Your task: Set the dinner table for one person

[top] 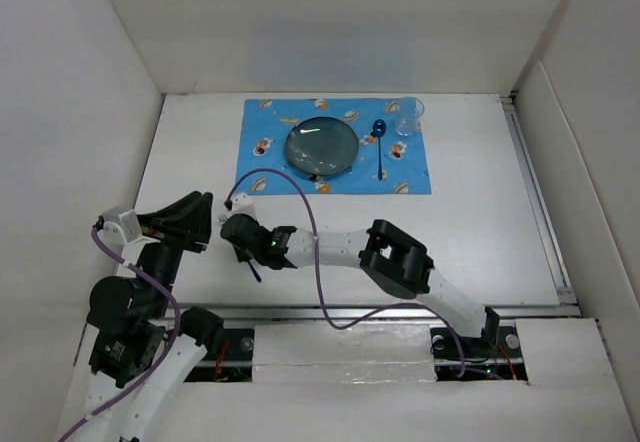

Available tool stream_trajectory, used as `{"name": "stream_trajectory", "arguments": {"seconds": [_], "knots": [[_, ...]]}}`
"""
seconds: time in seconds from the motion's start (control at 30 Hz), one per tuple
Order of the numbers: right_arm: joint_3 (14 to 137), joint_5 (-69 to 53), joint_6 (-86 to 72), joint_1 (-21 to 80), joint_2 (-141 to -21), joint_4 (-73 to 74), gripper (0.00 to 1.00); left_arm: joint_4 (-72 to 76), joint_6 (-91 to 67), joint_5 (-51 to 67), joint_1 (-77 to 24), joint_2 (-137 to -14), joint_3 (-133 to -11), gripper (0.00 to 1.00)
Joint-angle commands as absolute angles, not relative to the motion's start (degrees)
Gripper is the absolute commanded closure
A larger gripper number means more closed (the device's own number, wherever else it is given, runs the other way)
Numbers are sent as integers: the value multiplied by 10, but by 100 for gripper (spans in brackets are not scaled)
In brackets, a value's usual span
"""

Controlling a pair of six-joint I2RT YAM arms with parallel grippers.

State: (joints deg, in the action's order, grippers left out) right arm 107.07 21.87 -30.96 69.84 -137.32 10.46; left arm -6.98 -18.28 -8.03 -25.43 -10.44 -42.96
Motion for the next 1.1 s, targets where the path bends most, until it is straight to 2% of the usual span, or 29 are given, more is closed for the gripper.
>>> {"name": "stream_trajectory", "arguments": {"seconds": [0.0,0.13,0.27,0.53,0.63,1.07], "knots": [[1049,255,-332,693,-1346,128,100,-43,-180,-84,-258,-97,-425,71],[1062,258,-328,660,-1293,110,100,-44,-180,-81,-258,-98,-425,71],[1140,242,-332,609,-1299,130,100,-44,-181,-79,-258,-101,-422,71],[1380,240,-390,506,-1431,183,100,-40,-184,-69,-258,-120,-420,71],[1422,220,-418,479,-1469,171,100,-38,-185,-63,-258,-123,-418,71],[1479,136,-462,440,-1556,139,100,-40,-185,-69,-258,-128,-420,71]]}}
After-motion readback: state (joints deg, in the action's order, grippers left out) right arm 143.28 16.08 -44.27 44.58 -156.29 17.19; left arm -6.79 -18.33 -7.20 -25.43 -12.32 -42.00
